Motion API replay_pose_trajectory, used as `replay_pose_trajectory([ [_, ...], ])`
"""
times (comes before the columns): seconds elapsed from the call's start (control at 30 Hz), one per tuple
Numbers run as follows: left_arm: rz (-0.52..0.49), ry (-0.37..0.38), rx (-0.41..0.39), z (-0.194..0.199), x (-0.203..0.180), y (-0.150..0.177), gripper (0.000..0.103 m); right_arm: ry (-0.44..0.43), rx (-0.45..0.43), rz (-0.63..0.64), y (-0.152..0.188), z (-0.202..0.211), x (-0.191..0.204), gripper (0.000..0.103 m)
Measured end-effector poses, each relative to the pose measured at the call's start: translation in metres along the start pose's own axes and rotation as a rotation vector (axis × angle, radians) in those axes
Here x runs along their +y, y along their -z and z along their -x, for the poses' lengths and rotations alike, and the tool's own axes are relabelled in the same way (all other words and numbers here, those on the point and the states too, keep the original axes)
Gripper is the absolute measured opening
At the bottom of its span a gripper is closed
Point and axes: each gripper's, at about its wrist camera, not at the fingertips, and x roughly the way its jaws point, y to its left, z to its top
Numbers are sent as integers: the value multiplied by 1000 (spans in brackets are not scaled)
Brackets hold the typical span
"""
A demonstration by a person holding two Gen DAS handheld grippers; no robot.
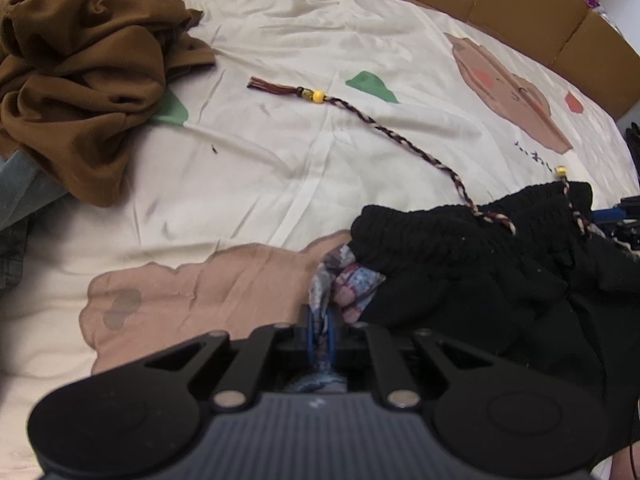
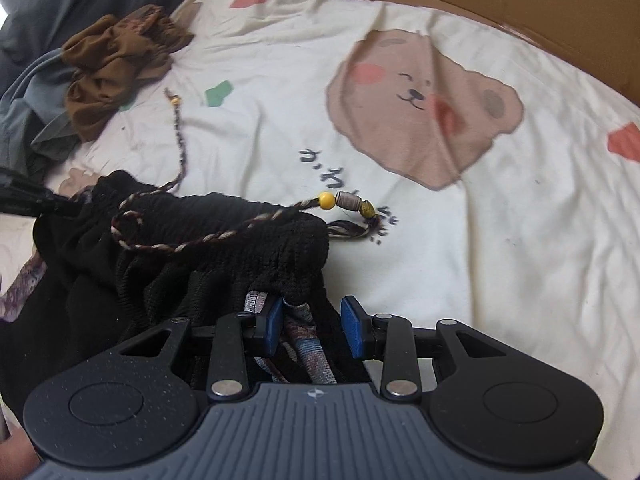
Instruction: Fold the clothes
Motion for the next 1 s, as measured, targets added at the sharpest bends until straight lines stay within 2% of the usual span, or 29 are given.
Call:
replay_pose_trajectory([
  [0.3, 9, 16, -12, -6, 0, -8, 18, -34, -69, 130, -5, 9, 19, 39],
  [0.43, 3, 16, -21, -7, -2, -11, 20, 5, -129, 198, -3, 14, 31, 39],
  [0.7, 5, 16, -27, -9, -1, -11, 21, 1, -166, 249, -5, 21, 41, 37],
  [0.8, -1, 16, -26, -9, -1, -10, 22, -10, -217, 280, -6, 29, 47, 37],
  [1.0, 0, 16, -27, -10, -1, -10, 22, -25, -202, 307, -10, 24, 52, 37],
])
